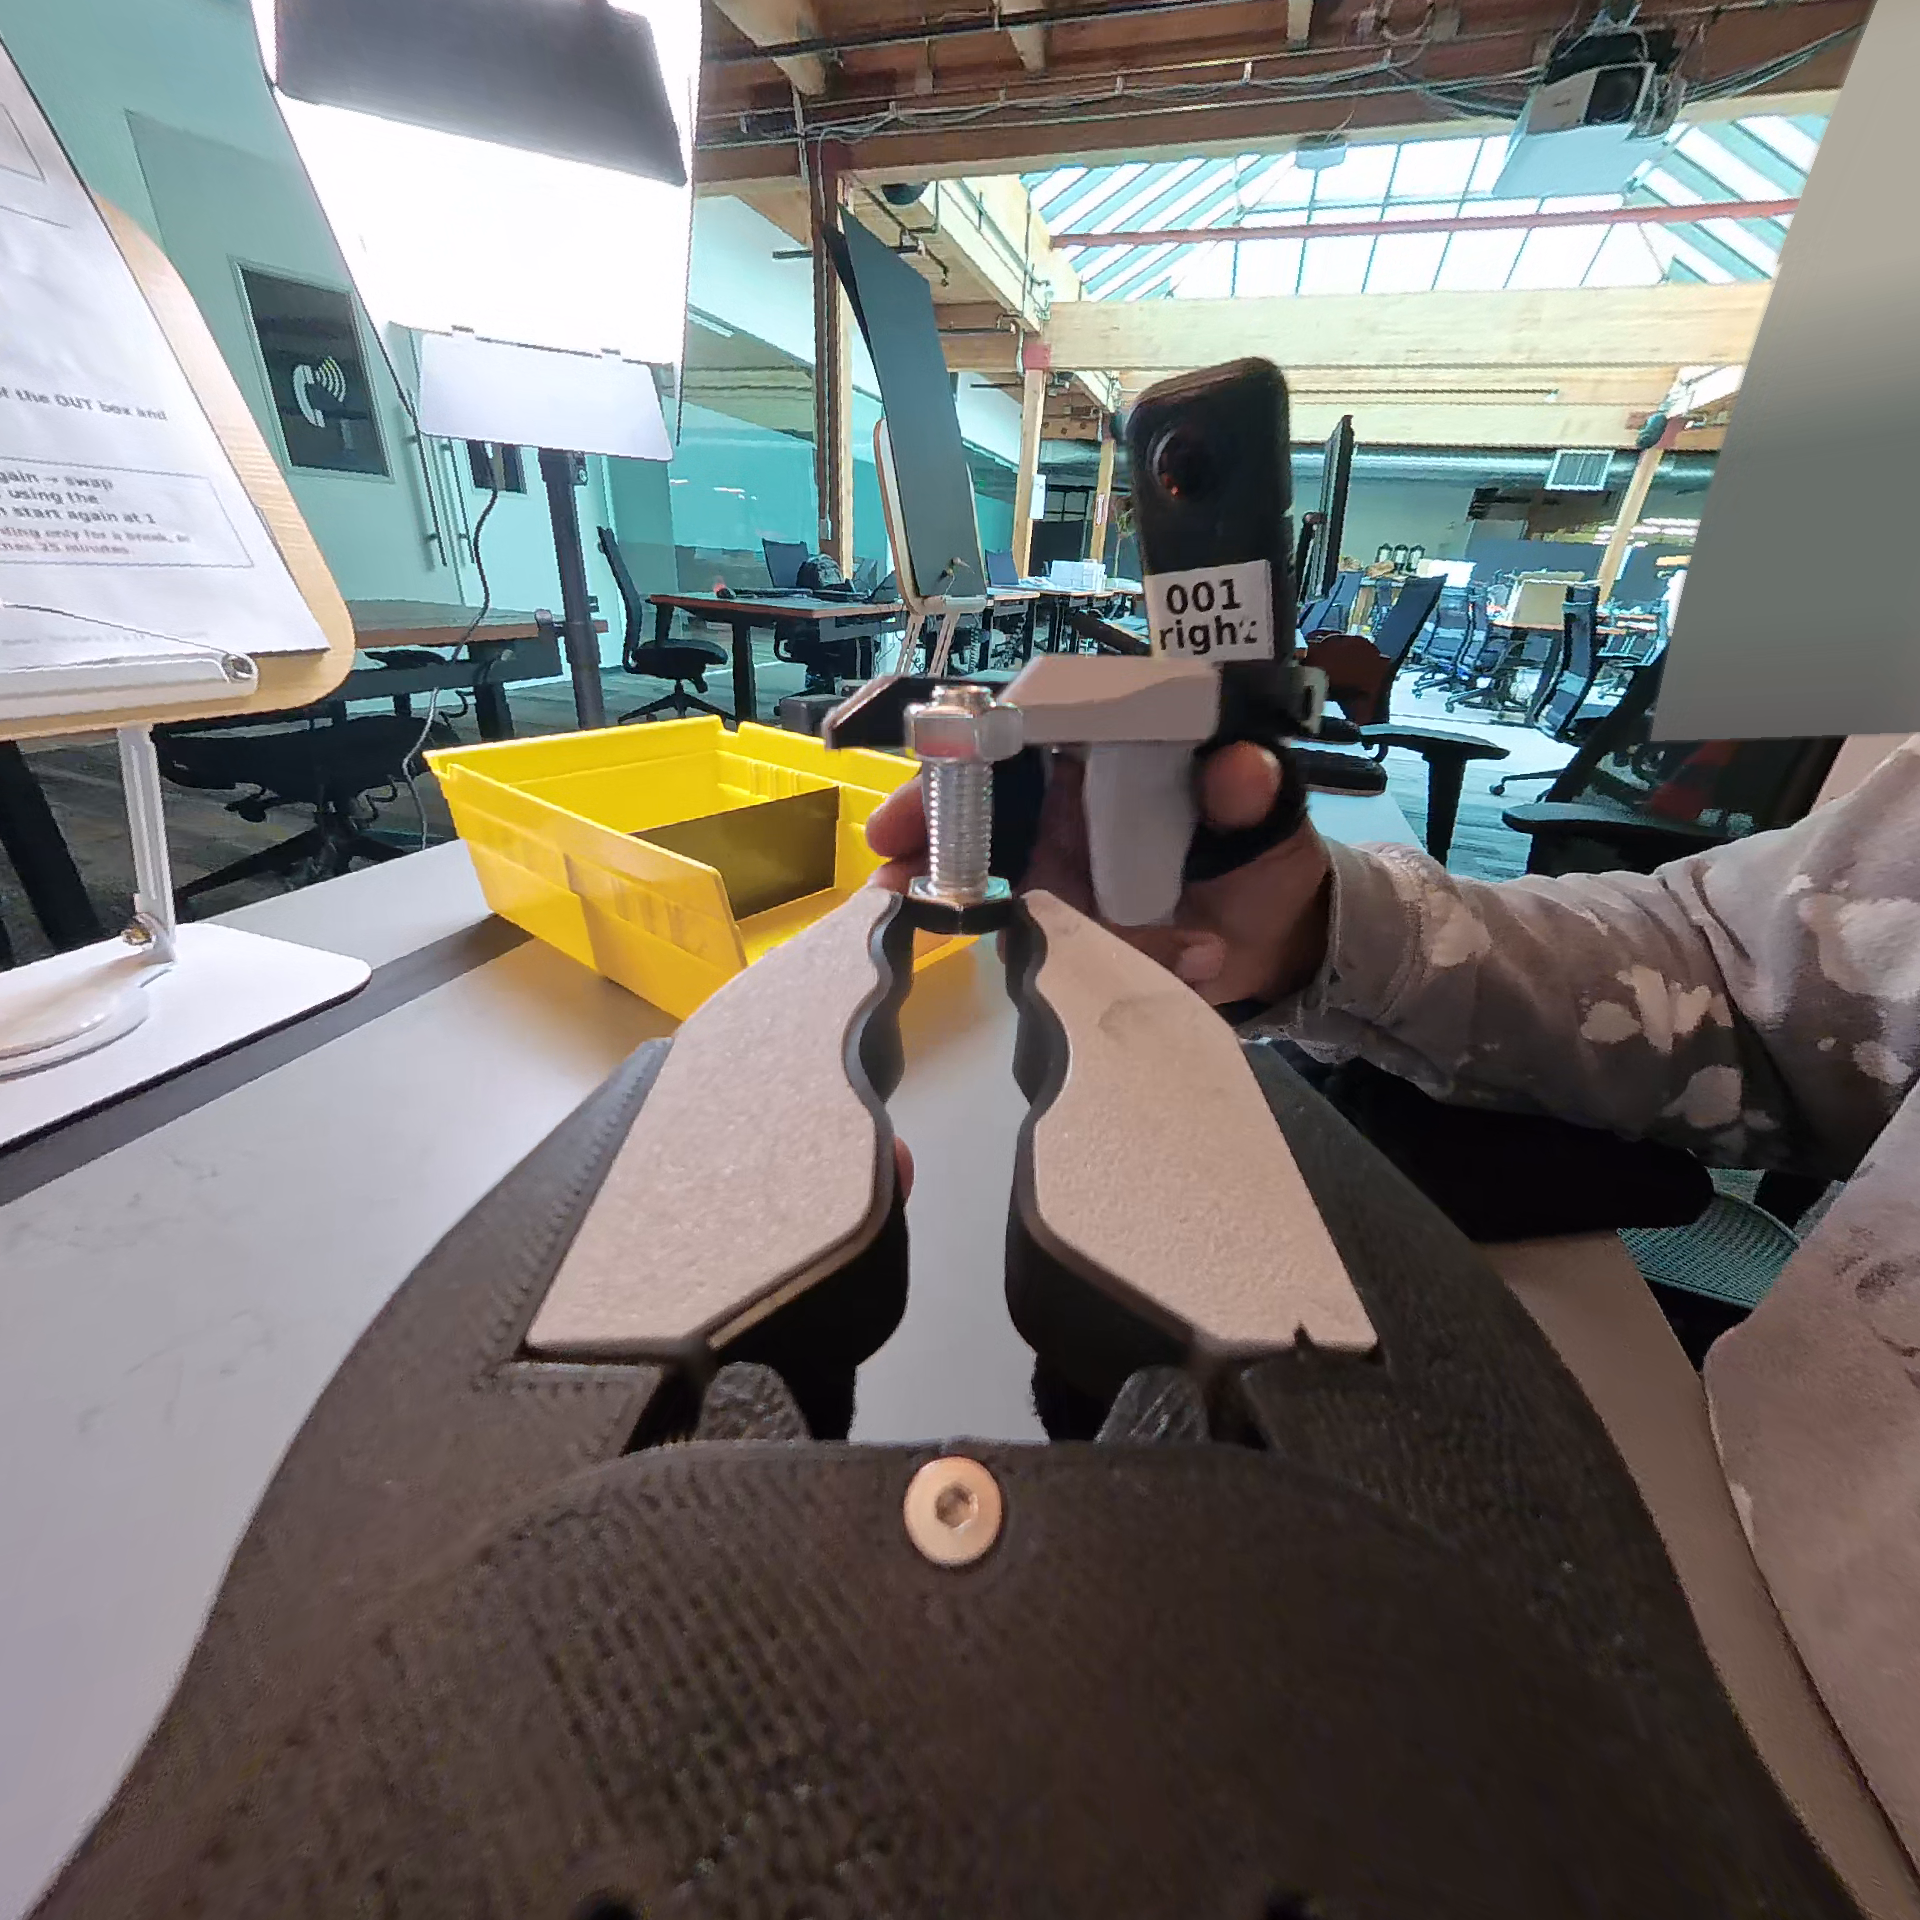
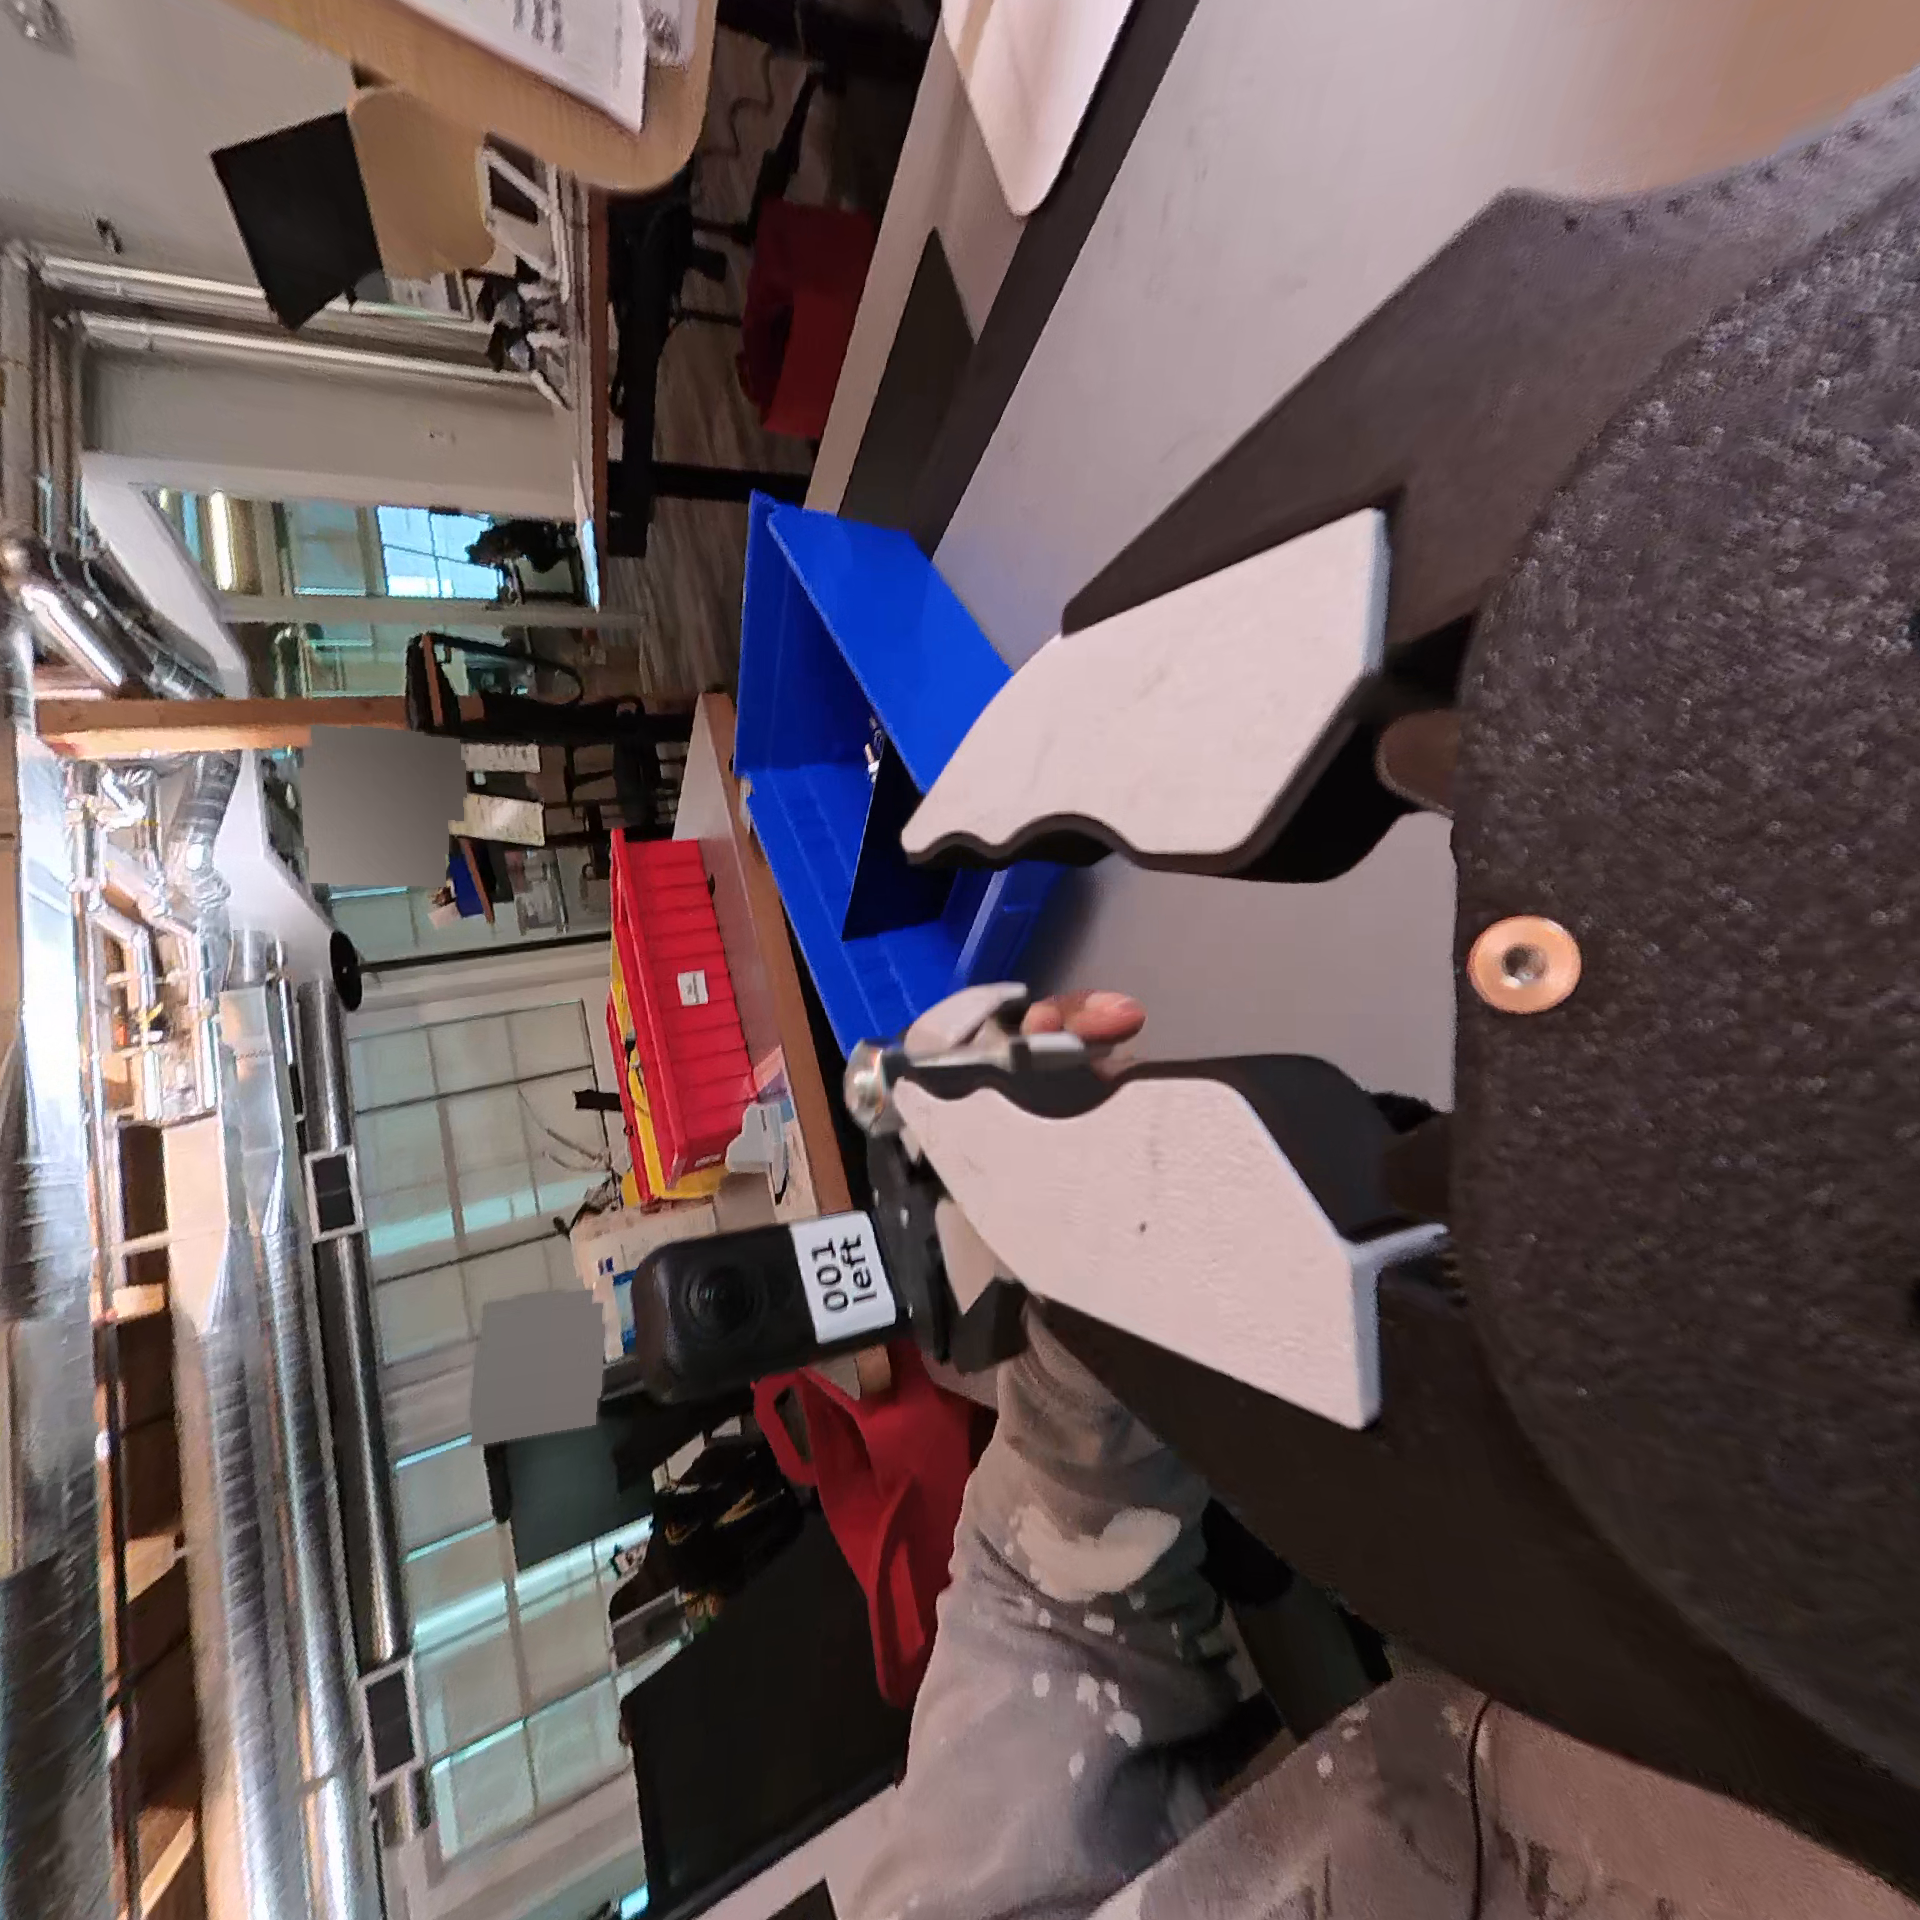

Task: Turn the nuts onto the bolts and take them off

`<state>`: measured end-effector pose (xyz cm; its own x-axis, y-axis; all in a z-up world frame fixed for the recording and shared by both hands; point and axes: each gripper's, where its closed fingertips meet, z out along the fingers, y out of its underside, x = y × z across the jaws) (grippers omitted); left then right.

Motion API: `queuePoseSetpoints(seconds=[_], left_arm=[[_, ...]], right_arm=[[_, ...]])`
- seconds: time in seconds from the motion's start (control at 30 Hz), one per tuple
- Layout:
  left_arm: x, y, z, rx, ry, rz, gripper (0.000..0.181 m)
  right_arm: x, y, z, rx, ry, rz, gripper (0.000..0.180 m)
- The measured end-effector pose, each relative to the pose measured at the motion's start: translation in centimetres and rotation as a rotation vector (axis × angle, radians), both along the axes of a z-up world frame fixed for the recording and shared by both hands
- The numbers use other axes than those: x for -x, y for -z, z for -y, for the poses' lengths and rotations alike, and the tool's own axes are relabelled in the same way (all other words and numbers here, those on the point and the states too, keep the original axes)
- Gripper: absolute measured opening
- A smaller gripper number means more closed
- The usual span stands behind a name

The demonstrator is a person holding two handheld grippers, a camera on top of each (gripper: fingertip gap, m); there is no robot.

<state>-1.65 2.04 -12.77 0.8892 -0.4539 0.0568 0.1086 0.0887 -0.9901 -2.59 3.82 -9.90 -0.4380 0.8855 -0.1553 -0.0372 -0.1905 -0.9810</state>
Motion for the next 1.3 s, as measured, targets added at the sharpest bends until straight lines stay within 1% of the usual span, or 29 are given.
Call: queuePoseSetpoints(seconds=[0.07,0.13,0.2,0.23,0.27,0.3,0.33,0.4,0.47,0.53,0.6,0.63,0.67,0.7,0.77,0.9,1.0,1.03,1.07,1.1,1.17,1.3], left_arm=[[0.0,0.2,-0.1,0.007,-0.001,-0.004,0.018],[-0.3,0.1,0.0,0.002,0.006,-0.011,0.018],[-0.4,0.1,0.1,0.003,0.01,-0.006,0.018],[-0.2,-0.1,0.1,-0.001,0.008,0.014,0.018],[-0.1,-0.5,0.3,-0.02,0.019,0.027,0.018],[0.0,-0.6,0.3,-0.023,0.009,0.022,0.018],[0.0,-0.8,0.4,-0.029,0.002,0.018,0.018],[0.0,-0.7,0.3,-0.029,0.0,0.025,0.018],[-0.1,-0.5,0.2,-0.024,-0.003,0.017,0.018],[-0.4,-0.4,0.2,-0.023,0.001,0.014,0.018],[-0.6,-0.5,0.3,-0.03,0.004,0.009,0.018],[-0.5,-0.6,0.3,-0.032,0.002,0.012,0.018],[-0.5,-0.8,0.5,-0.047,0.011,0.021,0.018],[-0.4,-0.9,0.5,-0.05,0.007,0.021,0.018],[-0.3,-1.0,0.6,-0.051,0.004,0.021,0.018],[-0.4,-0.5,0.3,-0.034,-0.002,0.008,0.018],[-0.7,-0.5,0.3,-0.032,0.0,0.004,0.018],[-0.5,-0.5,0.3,-0.032,-0.002,0.009,0.018],[-0.3,-0.7,0.4,-0.038,-0.002,0.022,0.018],[-0.2,-0.9,0.5,-0.047,-0.004,0.022,0.018],[-0.2,-1.1,0.5,-0.052,-0.007,0.013,0.018],[-0.5,-0.6,0.4,-0.036,-0.001,0.008,0.018]], right_arm=[[-0.1,-0.3,1.2,-0.01,-0.041,-0.01,0.042],[0.1,-0.1,1.7,-0.022,-0.044,0.0,0.043],[0.2,0.0,1.2,-0.016,-0.033,0.002,0.043],[0.2,-0.1,0.6,0.001,-0.015,0.006,0.03],[0.2,-0.1,-0.5,0.014,0.036,0.001,0.021],[0.1,-0.2,-1.1,0.015,0.05,-0.006,0.022],[-0.1,-0.3,-1.2,0.02,0.038,-0.003,0.027],[-0.2,-0.6,-0.4,0.022,0.0,-0.008,0.035],[-0.1,-0.6,0.8,0.016,-0.033,-0.008,0.039],[0.1,-0.6,1.7,0.022,-0.06,-0.002,0.041],[0.1,-0.6,1.7,0.025,-0.062,0.0,0.041],[0.0,-0.6,1.3,0.03,-0.056,-0.002,0.037],[0.1,-0.7,0.4,0.045,-0.015,-0.002,0.021],[0.0,-0.7,-0.4,0.048,0.01,-0.013,0.02],[-0.3,-0.8,-0.7,0.048,0.006,-0.011,0.024],[-0.4,-1.2,1.5,0.036,-0.073,-0.027,0.038],[0.1,-0.8,2.1,0.007,-0.067,-0.012,0.038],[0.0,-0.8,1.8,0.016,-0.065,-0.015,0.034],[0.0,-0.8,0.9,0.037,-0.034,-0.009,0.021],[-0.1,-0.9,0.1,0.048,-0.005,-0.016,0.02],[-0.4,-1.0,-0.4,0.057,-0.014,-0.018,0.027],[-0.4,-1.2,1.5,0.038,-0.073,-0.03,0.037]])
